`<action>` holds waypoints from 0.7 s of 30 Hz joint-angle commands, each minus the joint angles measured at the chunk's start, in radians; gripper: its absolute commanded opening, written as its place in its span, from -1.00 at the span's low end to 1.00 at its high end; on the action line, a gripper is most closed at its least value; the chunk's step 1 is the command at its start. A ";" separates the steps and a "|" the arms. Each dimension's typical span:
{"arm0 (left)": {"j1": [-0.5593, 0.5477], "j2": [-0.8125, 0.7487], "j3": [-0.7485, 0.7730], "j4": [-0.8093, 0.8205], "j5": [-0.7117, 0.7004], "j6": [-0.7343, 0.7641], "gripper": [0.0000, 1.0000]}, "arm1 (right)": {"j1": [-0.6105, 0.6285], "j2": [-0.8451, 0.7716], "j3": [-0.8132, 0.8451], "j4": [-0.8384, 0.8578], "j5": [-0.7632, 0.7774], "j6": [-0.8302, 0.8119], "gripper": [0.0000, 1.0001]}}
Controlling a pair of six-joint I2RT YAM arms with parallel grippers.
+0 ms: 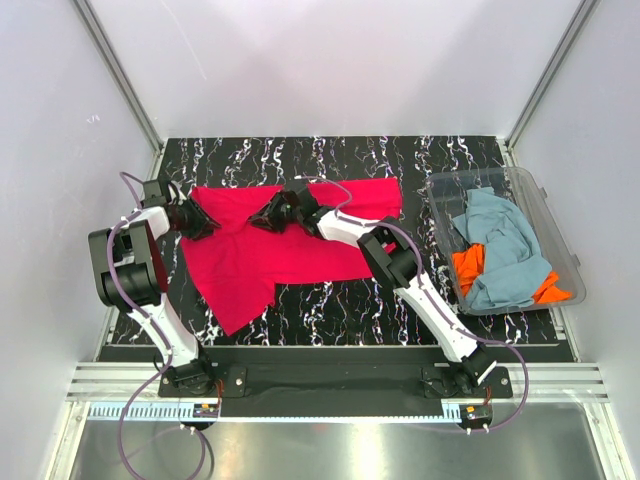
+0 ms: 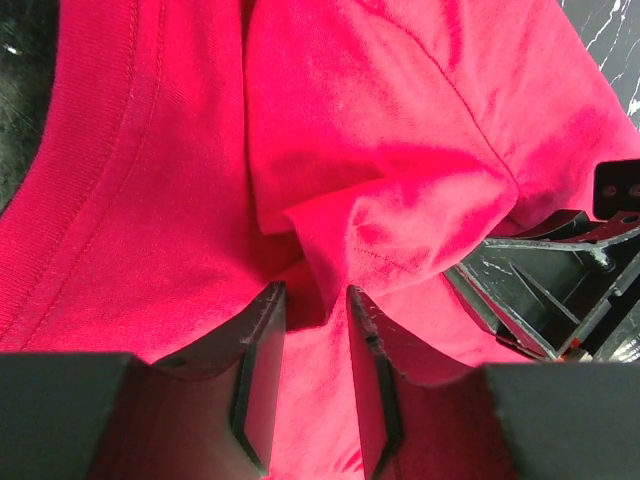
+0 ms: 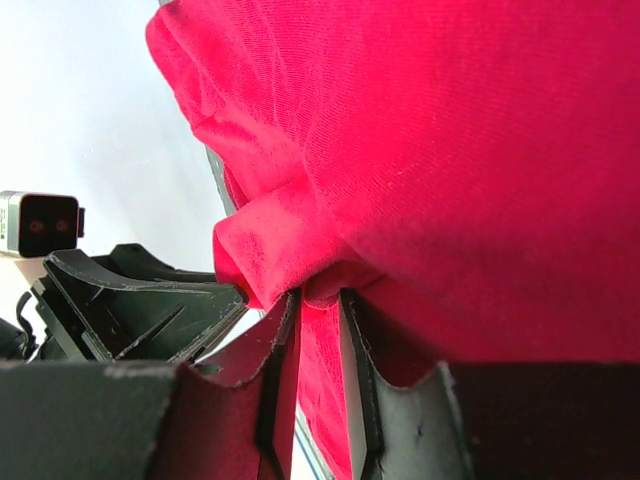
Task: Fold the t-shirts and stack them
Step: Fold the tshirt
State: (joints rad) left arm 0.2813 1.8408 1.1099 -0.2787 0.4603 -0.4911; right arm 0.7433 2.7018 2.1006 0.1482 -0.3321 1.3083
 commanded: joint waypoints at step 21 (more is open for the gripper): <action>0.012 -0.086 0.067 -0.088 -0.012 -0.026 -1.00 | -0.078 -0.185 -0.027 -0.142 -0.270 -0.049 -1.00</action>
State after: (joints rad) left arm 0.2852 1.8225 1.1568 -0.3527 0.4583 -0.5159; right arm 0.6933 2.6198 2.0769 0.0174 -0.4706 1.2758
